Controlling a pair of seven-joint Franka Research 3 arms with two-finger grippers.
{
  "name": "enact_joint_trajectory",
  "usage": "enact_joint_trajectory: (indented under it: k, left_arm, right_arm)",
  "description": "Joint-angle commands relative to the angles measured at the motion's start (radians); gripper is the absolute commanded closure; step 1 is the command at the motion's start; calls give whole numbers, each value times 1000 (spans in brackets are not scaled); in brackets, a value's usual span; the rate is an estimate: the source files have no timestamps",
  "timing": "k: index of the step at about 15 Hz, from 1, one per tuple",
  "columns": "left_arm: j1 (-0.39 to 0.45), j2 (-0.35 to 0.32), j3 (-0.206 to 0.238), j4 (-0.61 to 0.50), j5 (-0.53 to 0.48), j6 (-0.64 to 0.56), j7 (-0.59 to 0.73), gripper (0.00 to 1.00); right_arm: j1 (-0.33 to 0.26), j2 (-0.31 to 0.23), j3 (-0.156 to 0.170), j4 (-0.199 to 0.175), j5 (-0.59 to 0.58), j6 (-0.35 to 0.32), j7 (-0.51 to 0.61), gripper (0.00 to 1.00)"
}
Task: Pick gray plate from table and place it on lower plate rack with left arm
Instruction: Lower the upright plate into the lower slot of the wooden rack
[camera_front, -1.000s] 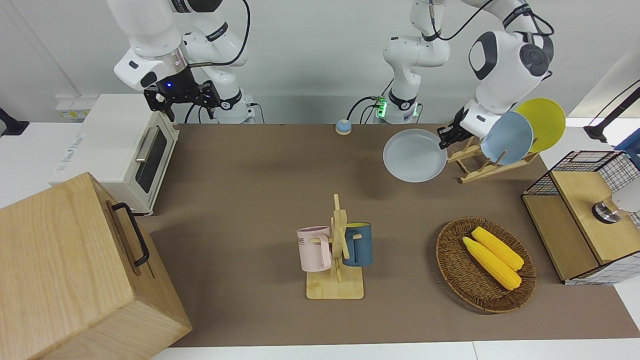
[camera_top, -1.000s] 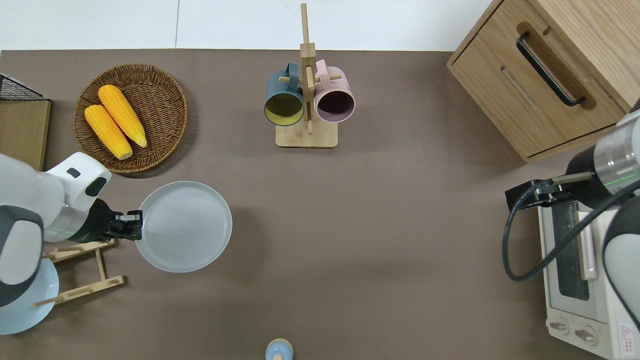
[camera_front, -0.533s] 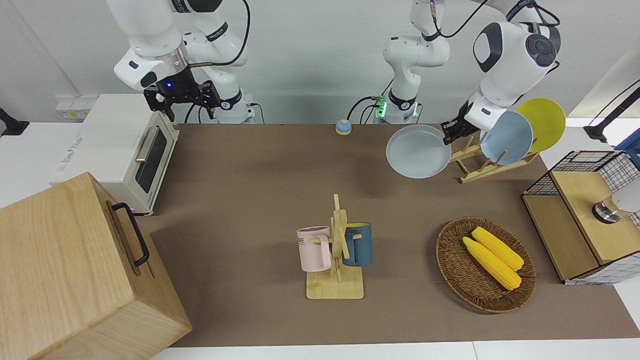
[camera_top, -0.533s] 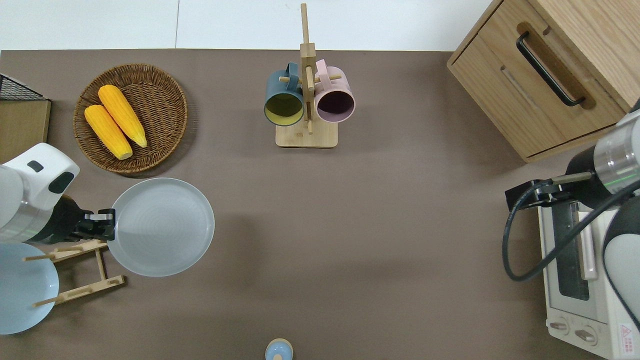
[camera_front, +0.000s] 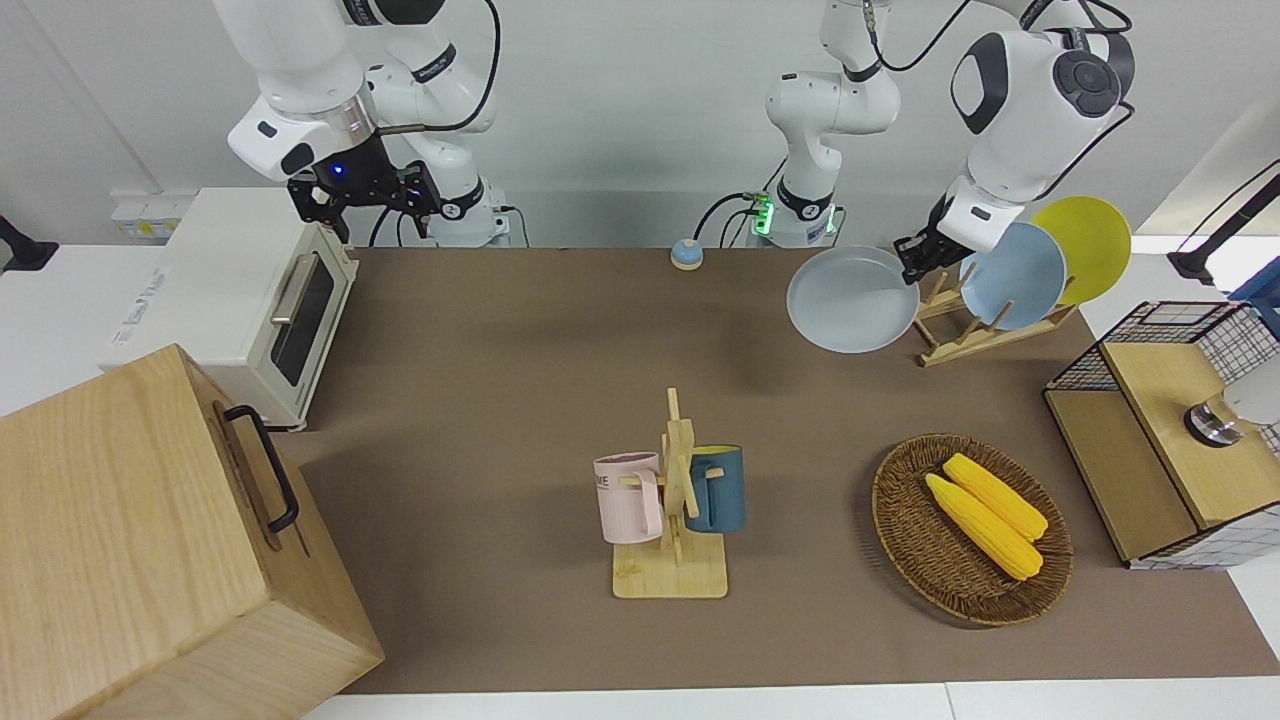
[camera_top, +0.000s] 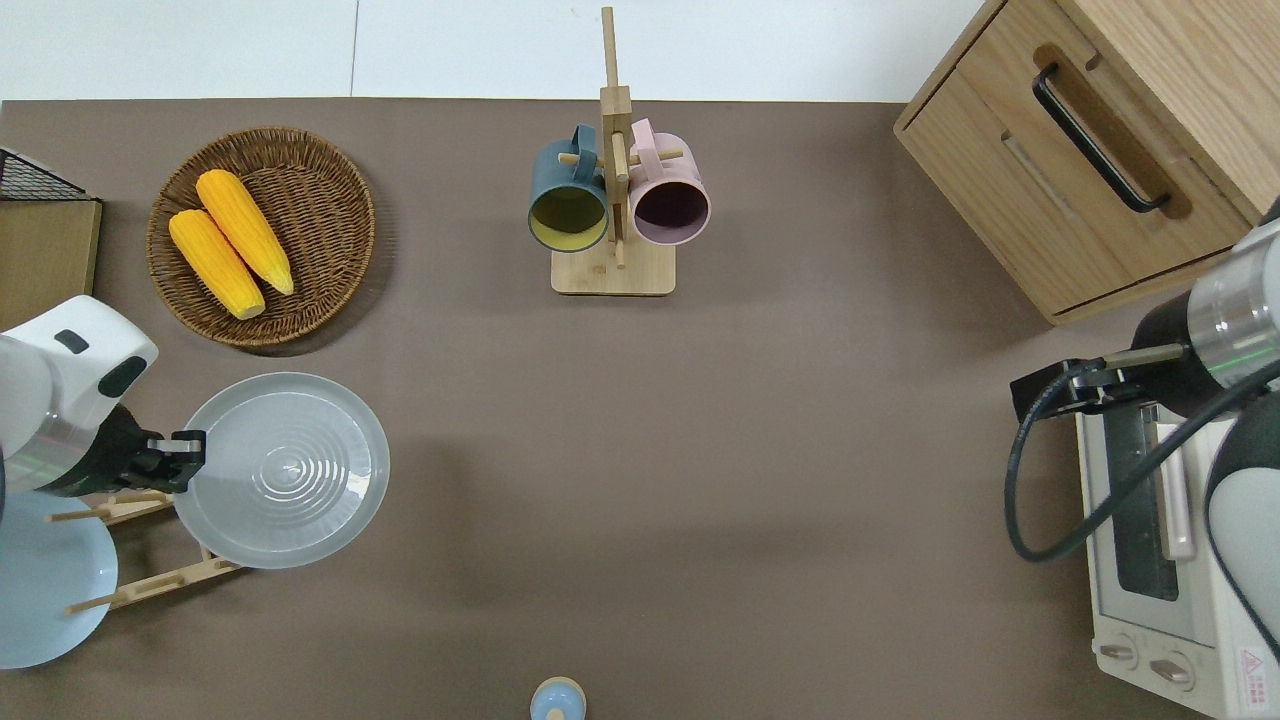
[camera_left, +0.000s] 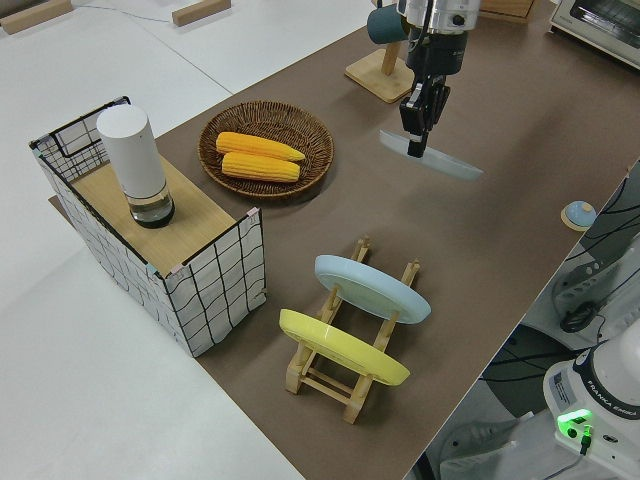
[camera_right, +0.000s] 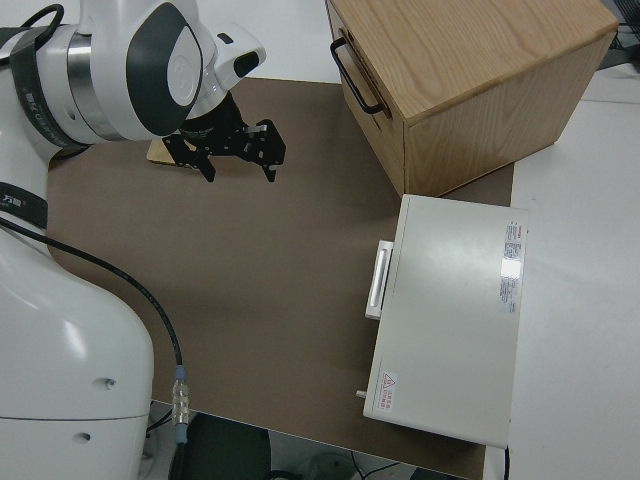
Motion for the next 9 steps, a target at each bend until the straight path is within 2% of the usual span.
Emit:
enact_joint_trajectory:
  k: [1, 6, 9]
  left_arm:
    - [-14, -8, -26, 12, 159, -83, -60, 1000]
    - [-14, -6, -61, 10, 355, -169, -92, 1000]
    - [-14, 0, -66, 4, 386, -184, -175, 1000]
  right_arm:
    - [-23, -2, 21, 7, -5, -11, 12, 17]
    - [-23, -2, 21, 7, -6, -11, 12, 17]
    - [-23, -2, 21, 7, -6, -11, 12, 17]
